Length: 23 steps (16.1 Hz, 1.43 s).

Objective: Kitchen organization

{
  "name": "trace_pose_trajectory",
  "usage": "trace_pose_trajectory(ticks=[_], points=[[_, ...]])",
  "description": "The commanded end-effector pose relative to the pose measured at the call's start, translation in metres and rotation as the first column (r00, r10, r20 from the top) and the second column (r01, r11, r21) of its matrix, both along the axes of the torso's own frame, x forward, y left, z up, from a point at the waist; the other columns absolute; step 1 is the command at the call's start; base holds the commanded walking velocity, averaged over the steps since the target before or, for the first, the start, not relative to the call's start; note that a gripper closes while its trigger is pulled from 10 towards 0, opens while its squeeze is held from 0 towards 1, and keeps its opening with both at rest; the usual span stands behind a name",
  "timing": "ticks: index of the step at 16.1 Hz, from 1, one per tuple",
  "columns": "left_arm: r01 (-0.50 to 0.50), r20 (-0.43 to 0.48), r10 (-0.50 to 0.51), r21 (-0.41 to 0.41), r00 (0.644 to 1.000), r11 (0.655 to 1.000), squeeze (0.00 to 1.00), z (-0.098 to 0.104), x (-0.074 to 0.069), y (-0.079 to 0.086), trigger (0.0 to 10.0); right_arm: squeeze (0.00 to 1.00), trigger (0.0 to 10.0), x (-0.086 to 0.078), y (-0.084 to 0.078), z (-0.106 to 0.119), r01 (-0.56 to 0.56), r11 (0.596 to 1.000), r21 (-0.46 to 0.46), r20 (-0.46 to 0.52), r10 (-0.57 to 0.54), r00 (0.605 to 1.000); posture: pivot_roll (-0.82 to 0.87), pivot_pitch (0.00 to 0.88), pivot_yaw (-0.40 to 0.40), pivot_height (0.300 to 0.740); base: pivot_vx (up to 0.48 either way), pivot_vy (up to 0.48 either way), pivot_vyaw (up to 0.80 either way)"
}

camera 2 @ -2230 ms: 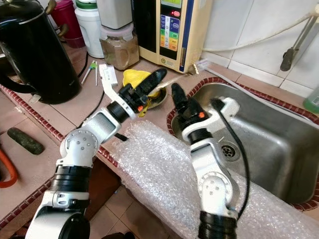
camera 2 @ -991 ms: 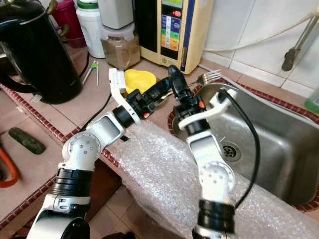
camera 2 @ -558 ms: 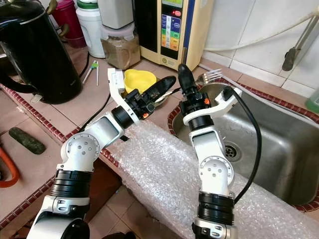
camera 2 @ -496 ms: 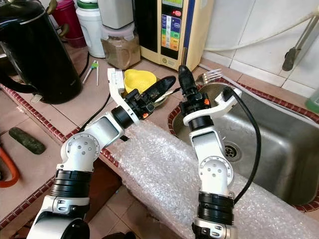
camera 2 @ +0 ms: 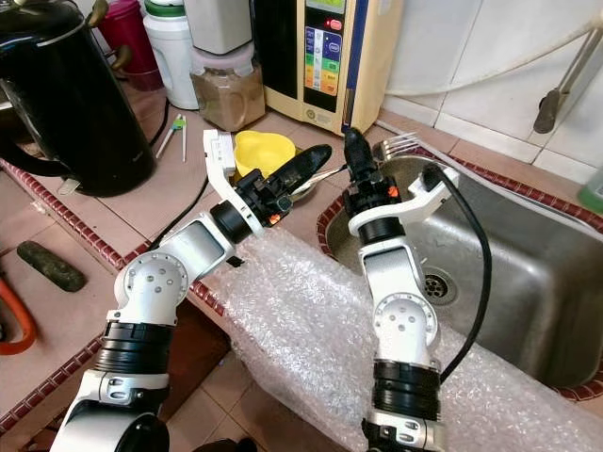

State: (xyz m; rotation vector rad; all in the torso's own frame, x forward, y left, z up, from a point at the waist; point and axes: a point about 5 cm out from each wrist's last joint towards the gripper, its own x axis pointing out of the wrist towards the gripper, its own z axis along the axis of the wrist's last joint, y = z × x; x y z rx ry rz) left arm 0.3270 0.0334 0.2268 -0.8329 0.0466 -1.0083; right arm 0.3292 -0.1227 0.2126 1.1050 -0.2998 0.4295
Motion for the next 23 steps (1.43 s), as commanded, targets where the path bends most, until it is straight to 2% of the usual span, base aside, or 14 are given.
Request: trace_pose_trajectory(ticks=[1,6,7,8,9,10,12,13,14,17,19,21,22,23], points=[[-0.001,0.014,0.001,0.000,1.000,1.000,0.00,0.002,-0.002,-0.001,0.0,0.00,0.0,0.002,0.005,0.004,-0.011,0.999,0.032,0.001,0.011,1.000,0.03,0.106,0.055,0.740,0.000,0.000,0.00],[-0.026,0.018,0.025,0.021,1.000,0.999,0.00,0.000,0.002,0.004,0.0,0.00,0.0,0.003,0.003,0.002,0.012,0.999,0.034,-0.008,-0.012,1.000,0.04,0.109,0.057,0.740,0.000,0.000,0.00],[-0.040,0.019,0.040,0.033,0.999,0.999,0.00,-0.001,0.003,0.005,3.1,0.00,0.0,0.004,0.005,0.000,0.006,1.000,0.016,-0.021,-0.006,1.000,0.03,0.109,0.054,0.740,0.000,0.000,0.00],[-0.050,0.019,0.049,0.038,0.999,0.998,0.00,-0.001,0.005,0.006,5.7,0.00,0.0,0.004,0.006,-0.002,0.006,1.000,-0.008,-0.031,-0.006,1.000,0.03,0.110,0.053,0.740,0.000,0.000,0.00],[-0.057,0.021,0.057,0.044,0.998,0.997,0.00,-0.002,0.006,0.007,6.7,0.00,0.0,0.004,0.007,-0.003,0.006,1.000,-0.022,-0.034,-0.007,0.999,0.03,0.112,0.053,0.740,0.000,0.000,0.00],[-0.072,0.021,0.071,0.059,0.997,0.996,0.00,-0.003,0.008,0.009,10.0,0.00,0.0,0.006,0.006,-0.005,0.024,0.999,-0.042,-0.048,-0.026,0.999,0.03,0.112,0.054,0.740,0.000,0.000,0.00],[-0.098,0.016,0.097,0.076,0.995,0.992,0.00,-0.005,0.012,0.013,10.0,0.00,0.0,0.009,0.003,-0.008,0.067,0.995,-0.071,-0.073,-0.072,0.995,0.04,0.112,0.057,0.740,0.000,0.000,0.00],[-0.109,0.009,0.108,0.084,0.994,0.991,0.79,-0.006,0.014,0.015,10.0,0.00,0.0,0.012,-0.001,-0.011,0.091,0.993,-0.079,-0.092,-0.098,0.991,0.04,0.111,0.059,0.740,0.000,0.000,0.00],[-0.102,0.003,0.102,0.083,0.995,0.991,1.00,-0.007,0.015,0.016,10.0,0.00,0.0,0.015,-0.004,-0.013,0.105,0.992,-0.074,-0.112,-0.113,0.987,0.04,0.110,0.059,0.740,0.000,0.000,0.00],[-0.118,0.011,0.117,0.112,0.993,0.987,1.00,-0.009,0.017,0.019,10.0,0.00,0.0,0.020,-0.014,-0.018,0.152,0.984,-0.094,-0.142,-0.164,0.976,0.04,0.102,0.062,0.740,0.000,0.000,0.00],[-0.115,0.015,0.114,0.166,0.993,0.979,1.00,-0.015,0.018,0.021,10.0,0.00,0.0,0.027,-0.031,-0.022,0.229,0.963,-0.144,-0.170,-0.252,0.953,0.04,0.094,0.068,0.740,0.000,0.000,0.00],[-0.112,0.070,0.098,0.250,0.993,0.962,1.00,-0.020,0.015,0.024,10.0,0.00,0.0,0.033,-0.050,-0.031,0.313,0.916,-0.252,-0.215,-0.368,0.905,0.05,0.091,0.072,0.740,0.000,0.000,0.00],[-0.110,0.091,0.087,0.291,0.992,0.950,1.00,-0.023,0.013,0.026,10.0,0.00,0.0,0.035,-0.065,-0.040,0.366,0.887,-0.283,-0.265,-0.439,0.859,0.05,0.090,0.073,0.740,0.000,0.000,0.00],[-0.107,0.093,0.082,0.310,0.992,0.945,1.00,-0.025,0.013,0.027,10.0,0.00,0.0,0.035,-0.069,-0.044,0.379,0.871,-0.313,-0.280,-0.466,0.839,0.05,0.090,0.074,0.740,0.000,0.000,0.00]])
